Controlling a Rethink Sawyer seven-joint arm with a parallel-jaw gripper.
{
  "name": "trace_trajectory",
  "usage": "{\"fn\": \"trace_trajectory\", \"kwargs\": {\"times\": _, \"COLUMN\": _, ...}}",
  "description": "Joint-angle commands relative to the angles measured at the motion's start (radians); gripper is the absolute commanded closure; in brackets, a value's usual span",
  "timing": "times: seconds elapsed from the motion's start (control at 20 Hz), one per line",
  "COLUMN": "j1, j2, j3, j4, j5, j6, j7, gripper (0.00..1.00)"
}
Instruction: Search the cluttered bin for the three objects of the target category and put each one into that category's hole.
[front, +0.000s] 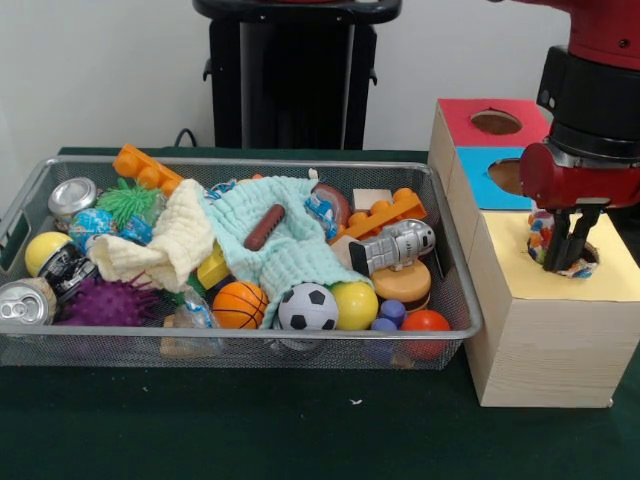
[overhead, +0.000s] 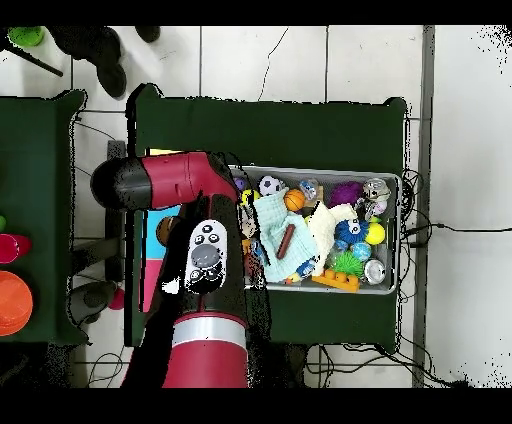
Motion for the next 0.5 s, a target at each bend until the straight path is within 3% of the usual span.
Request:
{"fn": "trace_trajectory", "kwargs": {"times": 0.05, "j1": -0.051, "j2": -0.036, "j3": 0.068, "j4": 0.052, "j5": 0.074, "j6": 0.132, "j7": 0.156, "gripper": 1.0}}
{"fn": "trace_trajectory", "kwargs": {"times": 0.5, "j1": -0.046, "j2": -0.035, "j3": 0.058, "j4": 0.062, "j5": 0.081, "j6": 0.118, "j7": 0.143, "gripper": 1.0}}
